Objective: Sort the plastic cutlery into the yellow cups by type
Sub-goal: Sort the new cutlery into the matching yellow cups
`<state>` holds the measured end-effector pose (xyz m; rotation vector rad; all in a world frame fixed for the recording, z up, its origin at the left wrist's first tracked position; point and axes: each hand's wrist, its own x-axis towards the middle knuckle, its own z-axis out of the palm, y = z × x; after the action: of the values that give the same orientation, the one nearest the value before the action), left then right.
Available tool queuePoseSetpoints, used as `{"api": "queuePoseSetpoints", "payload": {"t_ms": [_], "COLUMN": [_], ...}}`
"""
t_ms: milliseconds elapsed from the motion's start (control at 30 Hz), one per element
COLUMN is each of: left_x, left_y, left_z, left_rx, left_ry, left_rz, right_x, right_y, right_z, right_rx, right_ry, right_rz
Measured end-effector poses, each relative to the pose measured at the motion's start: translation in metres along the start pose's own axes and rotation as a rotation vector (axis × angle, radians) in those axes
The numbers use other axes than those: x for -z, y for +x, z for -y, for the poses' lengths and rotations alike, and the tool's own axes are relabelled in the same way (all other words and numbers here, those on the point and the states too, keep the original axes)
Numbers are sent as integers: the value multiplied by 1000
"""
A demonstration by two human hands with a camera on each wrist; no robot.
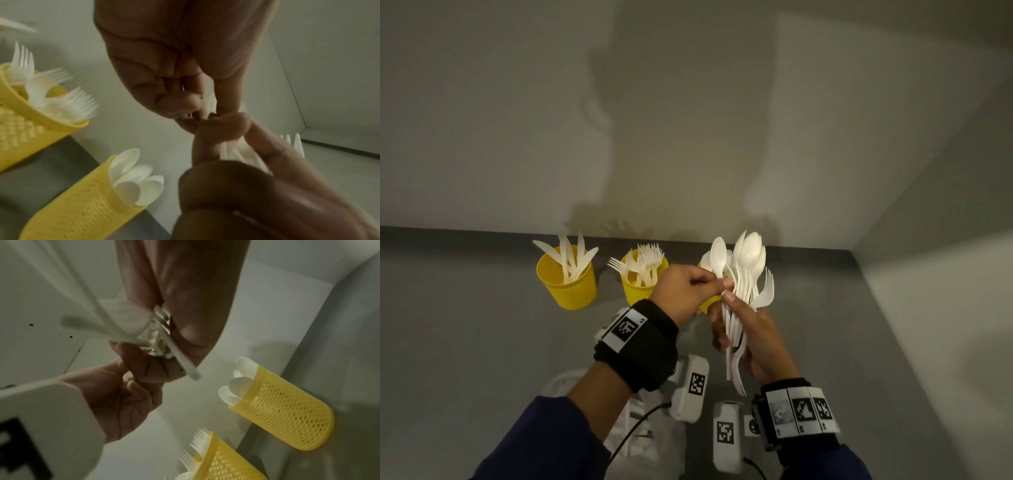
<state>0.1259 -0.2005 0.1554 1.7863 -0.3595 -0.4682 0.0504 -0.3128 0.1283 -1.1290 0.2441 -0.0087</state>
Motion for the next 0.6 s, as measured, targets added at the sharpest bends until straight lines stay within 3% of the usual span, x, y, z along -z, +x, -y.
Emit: {"api": "queuePoseSetpoints", "payload": {"t_ms": [100, 367, 500, 600], "left_x": [-9, -8, -18, -31], "left_y": [2, 43, 68, 79], "left_z": [-2, -15, -1, 19], "left_rx": [-1, 87, 96, 190], "left_ry": [-38, -310, -124, 46], "left_rz": [-28, -329, -393, -311], "right_x": [11, 58, 74, 79], "right_y": [-5, -10, -12, -10], "right_z": [5, 12, 17, 18], "right_rx": [-5, -46, -33, -21], "right_ry": [-38, -36, 22, 3], "right_rz": [-8, -187, -197, -185]}}
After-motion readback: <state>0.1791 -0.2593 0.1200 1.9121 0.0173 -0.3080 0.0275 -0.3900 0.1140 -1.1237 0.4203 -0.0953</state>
